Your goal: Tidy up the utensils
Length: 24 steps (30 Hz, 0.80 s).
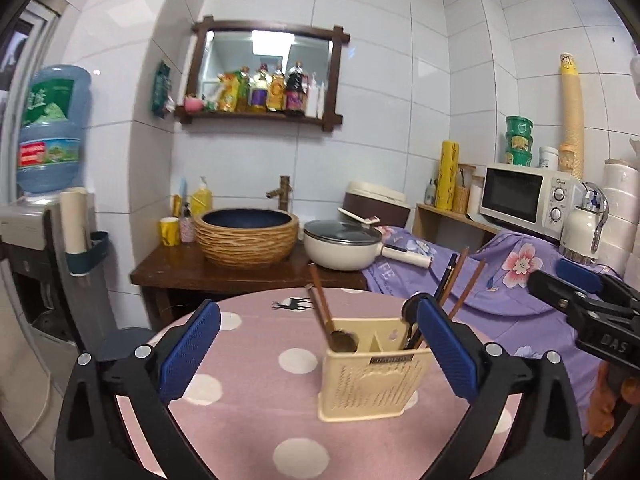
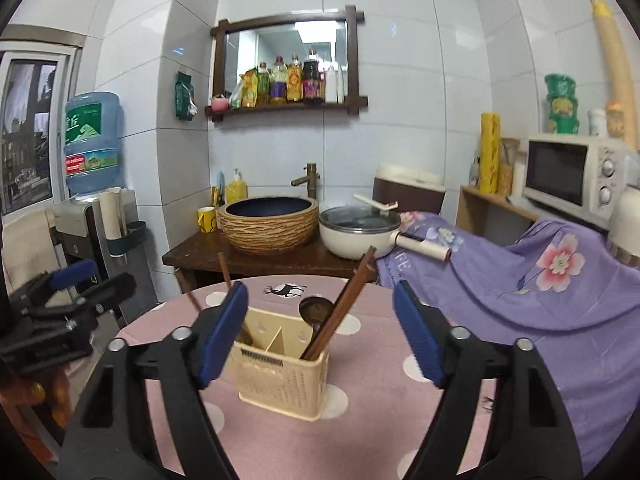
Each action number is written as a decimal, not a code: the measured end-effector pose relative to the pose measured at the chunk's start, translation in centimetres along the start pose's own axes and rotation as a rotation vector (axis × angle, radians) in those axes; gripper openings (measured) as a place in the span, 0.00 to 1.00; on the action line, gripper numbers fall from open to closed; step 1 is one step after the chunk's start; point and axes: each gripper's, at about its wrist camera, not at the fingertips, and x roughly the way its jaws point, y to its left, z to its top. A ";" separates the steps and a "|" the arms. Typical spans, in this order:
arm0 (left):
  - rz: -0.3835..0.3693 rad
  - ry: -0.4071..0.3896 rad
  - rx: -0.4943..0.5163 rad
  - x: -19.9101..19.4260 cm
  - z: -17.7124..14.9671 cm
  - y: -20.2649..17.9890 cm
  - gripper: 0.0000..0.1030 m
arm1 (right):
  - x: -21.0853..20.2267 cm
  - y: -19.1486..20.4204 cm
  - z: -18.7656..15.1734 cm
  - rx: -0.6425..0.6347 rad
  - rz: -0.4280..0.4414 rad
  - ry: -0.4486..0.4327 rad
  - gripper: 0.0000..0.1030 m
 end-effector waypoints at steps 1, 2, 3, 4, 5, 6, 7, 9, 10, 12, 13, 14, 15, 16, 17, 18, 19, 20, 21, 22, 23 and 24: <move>0.006 -0.006 -0.002 -1.5 -0.8 0.2 0.94 | -1.6 0.3 -0.8 -0.007 0.008 -0.018 0.83; 0.007 -0.006 -0.007 -2.6 -1.6 0.4 0.94 | -3.6 0.7 -1.9 -0.011 0.003 -0.045 0.91; 0.010 -0.005 -0.013 -3.7 -2.6 0.7 0.94 | -5.1 1.1 -2.8 -0.007 -0.010 -0.070 0.94; 0.018 -0.006 -0.019 -4.9 -3.7 0.8 0.94 | -6.7 1.5 -4.0 -0.004 -0.014 -0.095 0.94; 0.034 -0.009 -0.023 -5.9 -5.0 1.0 0.94 | -8.1 1.9 -5.0 -0.006 -0.007 -0.113 0.94; 0.045 -0.008 -0.026 -6.6 -5.9 1.0 0.94 | -9.5 2.4 -6.2 -0.015 -0.002 -0.125 0.94; 0.056 0.004 -0.030 -7.5 -7.0 0.8 0.94 | -10.6 2.9 -7.3 -0.021 -0.006 -0.131 0.94; 0.067 0.014 -0.009 -9.0 -8.8 0.2 0.94 | -12.6 3.7 -9.4 -0.025 0.006 -0.134 0.94; 0.082 0.020 0.014 -9.5 -9.5 -0.2 0.94 | -13.4 4.0 -10.3 -0.023 0.010 -0.129 0.94; 0.117 0.052 0.042 -10.7 -11.0 -1.0 0.94 | -14.7 4.5 -12.0 -0.025 0.021 -0.109 0.94; 0.115 0.071 0.038 -11.1 -11.6 -1.3 0.94 | -15.3 4.8 -12.8 -0.035 0.013 -0.105 0.94; 0.102 0.081 0.028 -11.7 -12.3 -1.5 0.94 | -16.1 4.9 -13.6 -0.045 0.000 -0.104 0.94; 0.089 0.083 0.021 -12.1 -12.7 -1.6 0.94 | -16.7 5.1 -14.2 -0.052 -0.004 -0.105 0.94; 0.084 0.081 0.015 -12.9 -13.3 -1.7 0.94 | -17.2 5.3 -14.8 -0.060 -0.006 -0.105 0.94; 0.090 0.079 0.008 -13.3 -13.7 -1.8 0.94 | -17.8 5.4 -15.6 -0.066 -0.014 -0.101 0.94; 0.097 0.073 0.001 -13.8 -14.1 -1.9 0.94 | -18.3 5.5 -16.1 -0.069 -0.019 -0.099 0.94; 0.102 0.058 -0.004 -14.5 -14.5 -1.9 0.94 | -18.7 5.4 -16.6 -0.068 -0.024 -0.099 0.94; 0.106 0.041 -0.007 -15.0 -14.8 -1.9 0.94 | -19.3 5.3 -17.2 -0.061 -0.034 -0.098 0.94; 0.111 0.032 -0.008 -15.4 -15.1 -2.0 0.94 | -19.6 5.1 -17.5 -0.052 -0.034 -0.097 0.94; 0.111 0.033 -0.010 -15.6 -15.3 -2.0 0.94 | -19.9 4.9 -17.9 -0.042 -0.030 -0.091 0.94; 0.105 0.038 -0.013 -15.8 -15.5 -2.1 0.94 | -20.0 4.9 -18.1 -0.035 -0.029 -0.082 0.94; 0.100 0.041 -0.016 -16.0 -15.8 -2.1 0.94 | -20.1 4.8 -18.4 -0.029 -0.028 -0.074 0.94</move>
